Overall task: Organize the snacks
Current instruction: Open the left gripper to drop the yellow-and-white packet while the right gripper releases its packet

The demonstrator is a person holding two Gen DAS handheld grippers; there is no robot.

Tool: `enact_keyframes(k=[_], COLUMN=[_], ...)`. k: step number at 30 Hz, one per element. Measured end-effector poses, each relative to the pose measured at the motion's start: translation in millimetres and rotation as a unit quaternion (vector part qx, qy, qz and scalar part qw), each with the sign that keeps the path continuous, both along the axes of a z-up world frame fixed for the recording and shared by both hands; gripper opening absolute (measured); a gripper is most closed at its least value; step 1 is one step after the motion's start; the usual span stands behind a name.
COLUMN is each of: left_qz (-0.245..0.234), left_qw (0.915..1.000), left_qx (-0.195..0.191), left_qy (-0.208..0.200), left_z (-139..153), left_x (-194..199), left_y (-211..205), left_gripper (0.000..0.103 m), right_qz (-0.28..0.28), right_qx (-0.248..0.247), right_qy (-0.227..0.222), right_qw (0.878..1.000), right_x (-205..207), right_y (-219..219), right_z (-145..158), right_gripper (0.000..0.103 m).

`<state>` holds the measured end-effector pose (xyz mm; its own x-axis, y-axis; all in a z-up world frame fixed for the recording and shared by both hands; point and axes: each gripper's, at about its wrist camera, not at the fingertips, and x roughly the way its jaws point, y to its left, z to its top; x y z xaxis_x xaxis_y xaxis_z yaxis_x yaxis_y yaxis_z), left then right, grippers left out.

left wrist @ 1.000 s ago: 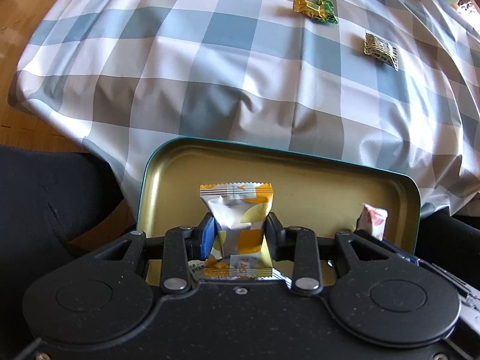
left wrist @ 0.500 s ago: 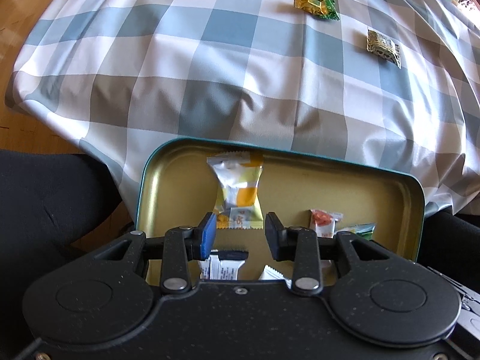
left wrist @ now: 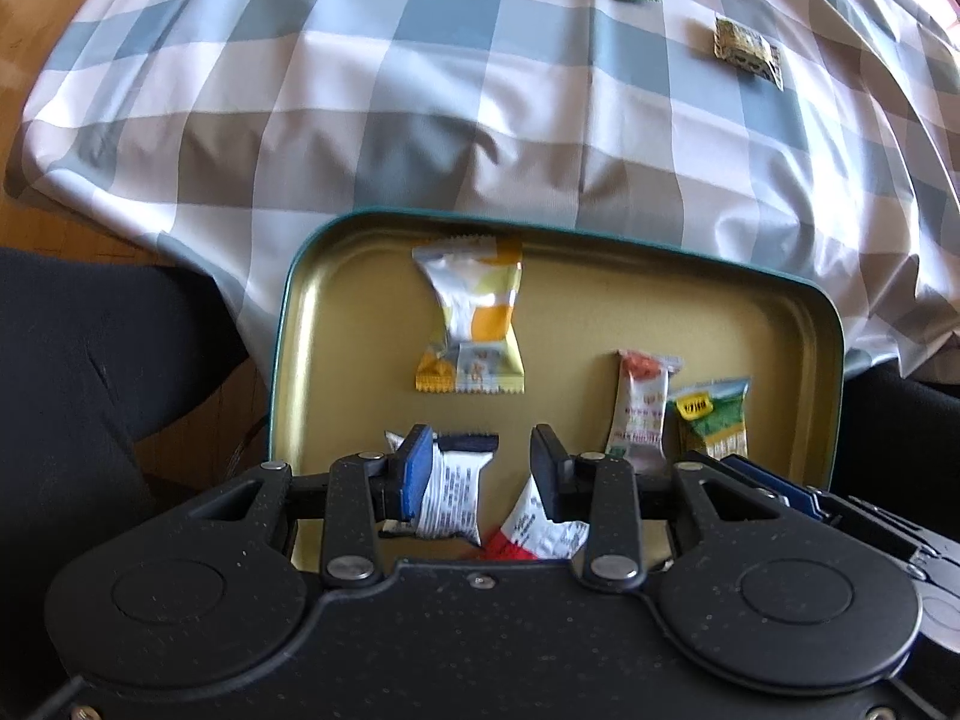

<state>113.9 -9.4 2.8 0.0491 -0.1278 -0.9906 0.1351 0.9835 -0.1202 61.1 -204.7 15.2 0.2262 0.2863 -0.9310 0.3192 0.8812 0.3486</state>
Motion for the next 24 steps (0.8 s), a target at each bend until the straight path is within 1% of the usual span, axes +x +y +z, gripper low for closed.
enact_keyframes(k=[10, 14, 17, 21, 24], left_qz=[-0.027, -0.033, -0.037, -0.041, -0.047], left_qw=[0.9996, 0.9992, 0.9989, 0.9974, 0.9956], left_qx=[0.001, -0.004, 0.003, 0.004, 0.007], left_qy=[0.01, 0.023, 0.03, 0.058, 0.082], left_z=[3, 3, 3, 2, 2], left_x=[-21, -24, -26, -25, -22], left_y=[-1, 0, -1, -1, -2], left_gripper=[0.045, 0.045, 0.045, 0.045, 0.045], right_qz=[0.025, 0.039, 0.051, 0.059, 0.068], right_qx=[0.004, 0.006, 0.004, 0.018, 0.016], right_qy=[0.042, 0.069, 0.087, 0.111, 0.123], right_qw=[0.999, 0.997, 0.995, 0.992, 0.99], right_x=[-15, -20, -21, -20, -16], right_y=[2, 5, 6, 3, 3], right_z=[-8, -13, -16, -16, -11], right_gripper=[0.027, 0.027, 0.027, 0.028, 0.03])
